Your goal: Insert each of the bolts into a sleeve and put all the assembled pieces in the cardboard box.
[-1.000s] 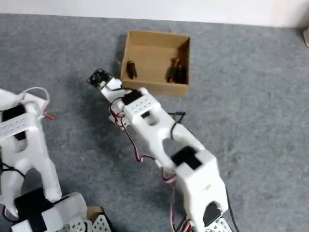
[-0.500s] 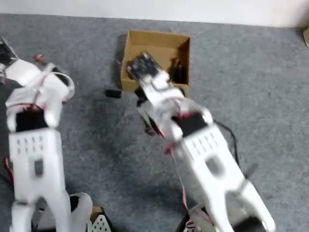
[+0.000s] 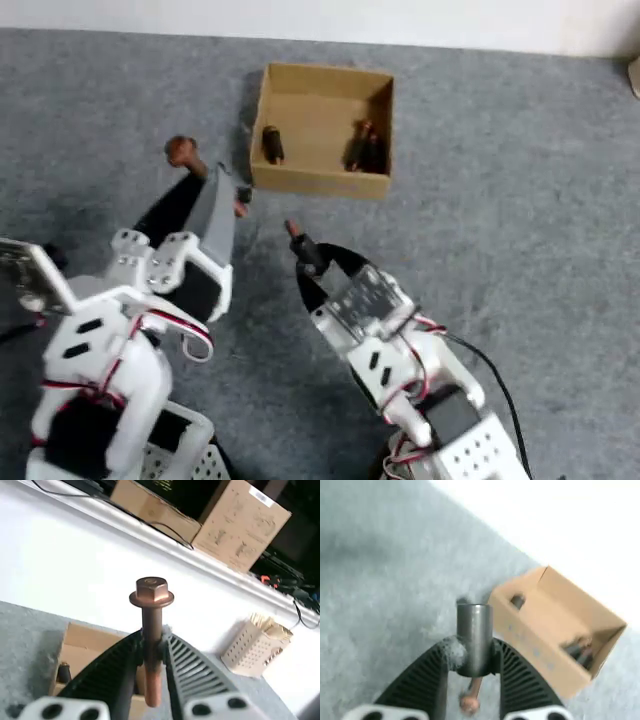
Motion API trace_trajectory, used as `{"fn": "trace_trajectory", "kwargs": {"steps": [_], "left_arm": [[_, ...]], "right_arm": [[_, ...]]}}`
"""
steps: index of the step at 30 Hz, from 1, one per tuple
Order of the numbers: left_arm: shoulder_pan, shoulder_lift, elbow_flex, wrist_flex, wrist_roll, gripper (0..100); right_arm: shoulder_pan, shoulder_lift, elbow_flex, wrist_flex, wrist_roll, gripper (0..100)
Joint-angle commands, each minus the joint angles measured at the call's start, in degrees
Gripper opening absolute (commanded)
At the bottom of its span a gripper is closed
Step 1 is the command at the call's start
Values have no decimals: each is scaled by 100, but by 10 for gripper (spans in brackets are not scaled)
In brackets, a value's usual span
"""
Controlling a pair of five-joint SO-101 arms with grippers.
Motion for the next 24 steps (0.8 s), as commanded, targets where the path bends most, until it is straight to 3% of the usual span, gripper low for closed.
{"fn": "trace_trajectory", "kwargs": {"steps": [1,6,18,24], "left_arm": [[787,-233,479,-299,-352,5],[1437,-505,1165,-369,-1284,6],[1525,-620,2325,-2198,-1284,6],[1411,-646,2334,-2321,-1284,6]], "right_arm": [[-40,-1103,303,92,-53,4],[-66,-1024,444,198,-114,4],[-75,-1024,470,215,-440,4],[-75,-1033,479,215,-440,4]]}}
